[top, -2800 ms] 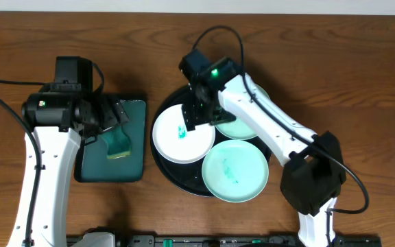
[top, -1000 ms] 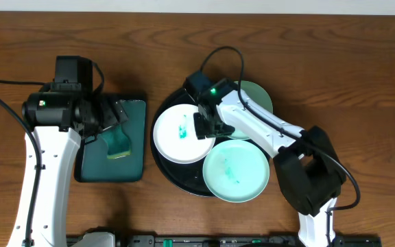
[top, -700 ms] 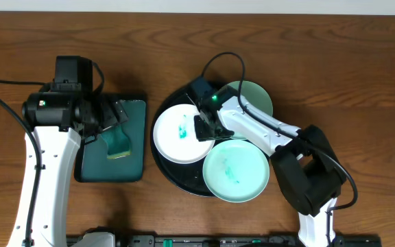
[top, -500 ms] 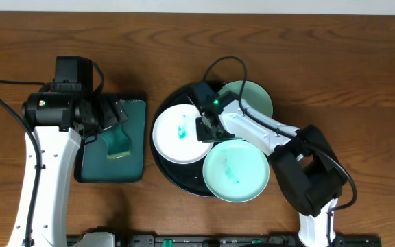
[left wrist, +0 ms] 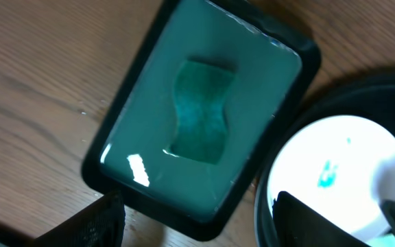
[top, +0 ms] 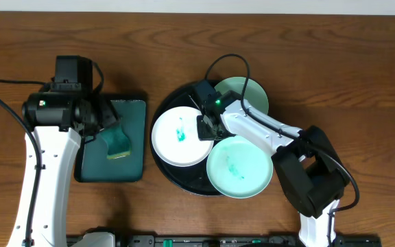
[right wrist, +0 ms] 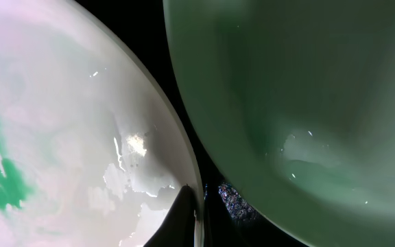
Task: Clean dirty plates on tray and stack at the side
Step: 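Lower the left gripper into the basin and grasp the green sponge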
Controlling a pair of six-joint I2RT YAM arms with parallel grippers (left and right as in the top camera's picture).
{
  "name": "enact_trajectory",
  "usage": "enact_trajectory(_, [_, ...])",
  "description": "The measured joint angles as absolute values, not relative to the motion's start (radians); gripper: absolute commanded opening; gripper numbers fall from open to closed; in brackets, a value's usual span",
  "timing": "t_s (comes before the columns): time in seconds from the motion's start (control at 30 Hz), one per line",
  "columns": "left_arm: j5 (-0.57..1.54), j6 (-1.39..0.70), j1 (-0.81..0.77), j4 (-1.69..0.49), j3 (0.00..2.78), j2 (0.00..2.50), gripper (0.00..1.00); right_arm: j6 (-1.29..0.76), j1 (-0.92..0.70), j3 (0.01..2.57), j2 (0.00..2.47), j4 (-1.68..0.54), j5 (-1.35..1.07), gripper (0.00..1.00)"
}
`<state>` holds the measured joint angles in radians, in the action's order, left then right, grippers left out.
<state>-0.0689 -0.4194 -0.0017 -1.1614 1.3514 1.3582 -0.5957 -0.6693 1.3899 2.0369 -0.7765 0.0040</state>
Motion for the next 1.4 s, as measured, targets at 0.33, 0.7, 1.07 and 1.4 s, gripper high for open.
enact_trajectory(0.33, [-0.144, -0.42, -0.002, -1.11, 1.351, 1.489, 0.58, -0.596, -0.669, 1.39, 2.037, -0.777, 0.004, 0.01])
enact_trajectory(0.7, [-0.064, -0.353, -0.002, -1.027, 1.347, 1.796, 0.54, -0.592, -0.669, 1.39, 2.037, -0.779, 0.004, 0.01])
enact_trajectory(1.07, [0.05, -0.283, 0.045, -0.853, 1.155, 1.81, 0.61, -0.588, -0.669, 1.391, 2.037, -0.788, 0.004, 0.01])
enact_trajectory(1.4, [0.107, -0.262, 0.085, -0.784, 1.103, 1.81, 0.59, -0.588, -0.669, 1.391, 2.037, -0.789, 0.004, 0.01])
